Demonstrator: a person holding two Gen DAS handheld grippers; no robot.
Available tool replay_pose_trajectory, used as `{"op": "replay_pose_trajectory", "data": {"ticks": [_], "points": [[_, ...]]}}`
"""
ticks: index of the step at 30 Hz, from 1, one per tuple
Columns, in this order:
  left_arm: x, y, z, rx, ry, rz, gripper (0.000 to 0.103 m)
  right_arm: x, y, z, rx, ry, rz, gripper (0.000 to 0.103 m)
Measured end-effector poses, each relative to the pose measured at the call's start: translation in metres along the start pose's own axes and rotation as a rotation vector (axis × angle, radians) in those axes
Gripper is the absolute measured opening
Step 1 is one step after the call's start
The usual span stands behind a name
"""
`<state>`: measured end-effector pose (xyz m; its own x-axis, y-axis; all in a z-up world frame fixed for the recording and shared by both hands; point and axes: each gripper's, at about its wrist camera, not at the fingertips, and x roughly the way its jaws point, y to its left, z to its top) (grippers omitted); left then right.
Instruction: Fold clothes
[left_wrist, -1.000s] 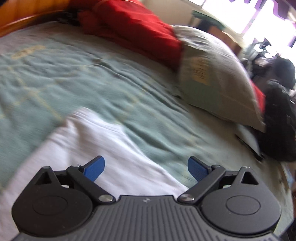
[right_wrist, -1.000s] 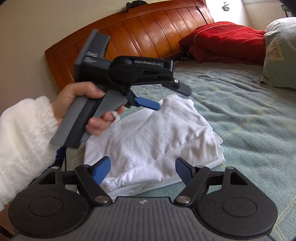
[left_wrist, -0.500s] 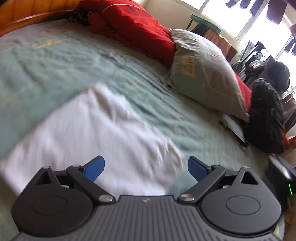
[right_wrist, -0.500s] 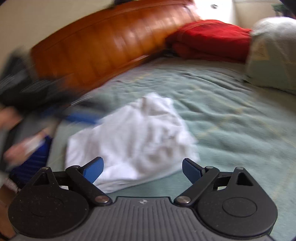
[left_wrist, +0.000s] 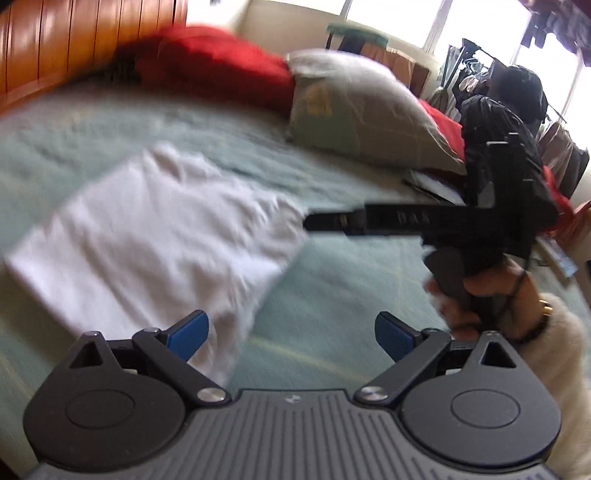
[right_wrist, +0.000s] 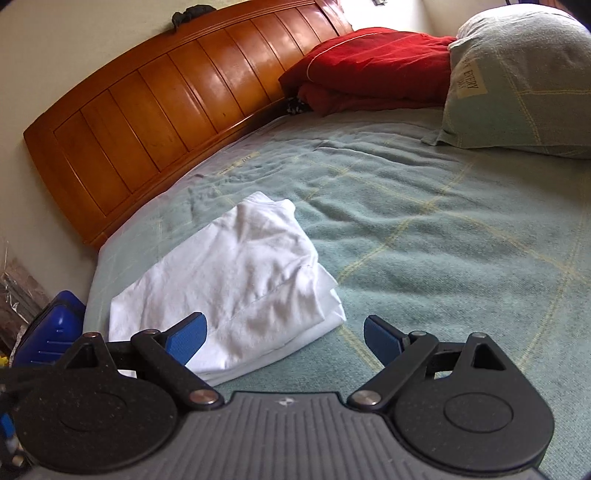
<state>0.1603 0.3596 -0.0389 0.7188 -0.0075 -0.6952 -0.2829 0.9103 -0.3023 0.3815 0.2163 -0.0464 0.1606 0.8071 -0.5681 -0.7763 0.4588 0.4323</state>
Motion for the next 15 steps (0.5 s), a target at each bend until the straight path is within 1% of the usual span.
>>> {"op": "replay_pose_trajectory", "data": {"ticks": [2, 4, 5, 7, 8, 15], "points": [[0.008, 0.0, 0.001, 0.001, 0.0, 0.008, 0.096, 0.001, 0.003, 0.0, -0.007, 0.003, 0.003, 0.095], [0.014, -0.001, -0.002, -0.014, 0.038, -0.012, 0.095, 0.001, 0.004, -0.001, -0.015, 0.007, 0.007, 0.095], [0.012, -0.001, -0.002, -0.014, 0.043, -0.025, 0.095, 0.001, 0.006, -0.001, -0.02, 0.008, 0.008, 0.095], [-0.001, 0.002, 0.002, 0.002, 0.024, -0.057, 0.096, 0.0, 0.007, -0.001, -0.024, 0.002, 0.009, 0.095], [-0.005, 0.007, 0.003, 0.0, 0.016, -0.048, 0.096, 0.0, 0.009, -0.001, -0.029, 0.001, 0.013, 0.095], [-0.007, 0.064, 0.017, -0.08, -0.031, 0.177, 0.096, 0.001, 0.023, -0.006, -0.068, -0.01, 0.047, 0.095]]}}
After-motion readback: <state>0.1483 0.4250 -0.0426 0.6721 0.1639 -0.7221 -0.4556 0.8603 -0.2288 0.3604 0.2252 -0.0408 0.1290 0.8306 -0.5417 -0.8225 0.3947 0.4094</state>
